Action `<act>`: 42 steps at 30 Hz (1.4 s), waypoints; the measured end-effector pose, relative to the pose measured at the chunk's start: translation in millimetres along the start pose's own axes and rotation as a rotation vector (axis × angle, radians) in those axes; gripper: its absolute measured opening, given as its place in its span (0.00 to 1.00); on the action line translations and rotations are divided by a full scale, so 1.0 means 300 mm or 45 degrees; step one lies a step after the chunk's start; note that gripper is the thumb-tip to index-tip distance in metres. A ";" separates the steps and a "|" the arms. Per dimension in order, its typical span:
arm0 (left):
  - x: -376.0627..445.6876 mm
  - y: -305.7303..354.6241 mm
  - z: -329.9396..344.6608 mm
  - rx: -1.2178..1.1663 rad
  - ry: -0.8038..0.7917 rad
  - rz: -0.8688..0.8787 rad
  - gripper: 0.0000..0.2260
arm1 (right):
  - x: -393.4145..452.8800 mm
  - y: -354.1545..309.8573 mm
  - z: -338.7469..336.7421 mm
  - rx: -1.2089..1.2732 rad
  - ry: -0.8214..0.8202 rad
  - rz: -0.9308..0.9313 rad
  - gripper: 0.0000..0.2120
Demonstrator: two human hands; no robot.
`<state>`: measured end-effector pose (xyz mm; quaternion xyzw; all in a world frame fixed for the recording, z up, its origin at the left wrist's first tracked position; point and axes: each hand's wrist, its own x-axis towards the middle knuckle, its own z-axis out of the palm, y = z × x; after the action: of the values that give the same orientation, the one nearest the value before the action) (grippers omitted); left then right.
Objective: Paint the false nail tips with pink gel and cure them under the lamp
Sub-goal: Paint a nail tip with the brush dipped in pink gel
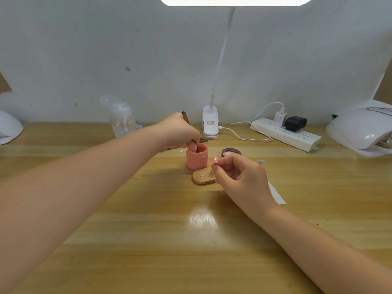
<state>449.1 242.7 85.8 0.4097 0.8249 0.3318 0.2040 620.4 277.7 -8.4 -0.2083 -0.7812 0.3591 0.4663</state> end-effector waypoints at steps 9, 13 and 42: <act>-0.001 -0.068 -0.066 -0.600 0.143 -0.207 0.04 | 0.000 0.000 -0.003 -0.047 -0.008 -0.012 0.01; -0.023 -0.138 -0.090 -0.744 0.033 -0.335 0.06 | 0.000 -0.004 -0.001 -0.049 0.000 -0.018 0.02; -0.340 -0.219 0.135 -0.690 0.419 0.746 0.06 | 0.002 -0.007 -0.008 -0.072 -0.008 0.022 0.02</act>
<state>497.5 146.0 17.1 0.4999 0.5783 0.6412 0.0673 622.1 277.6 -5.8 -0.2270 -0.7907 0.3414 0.4547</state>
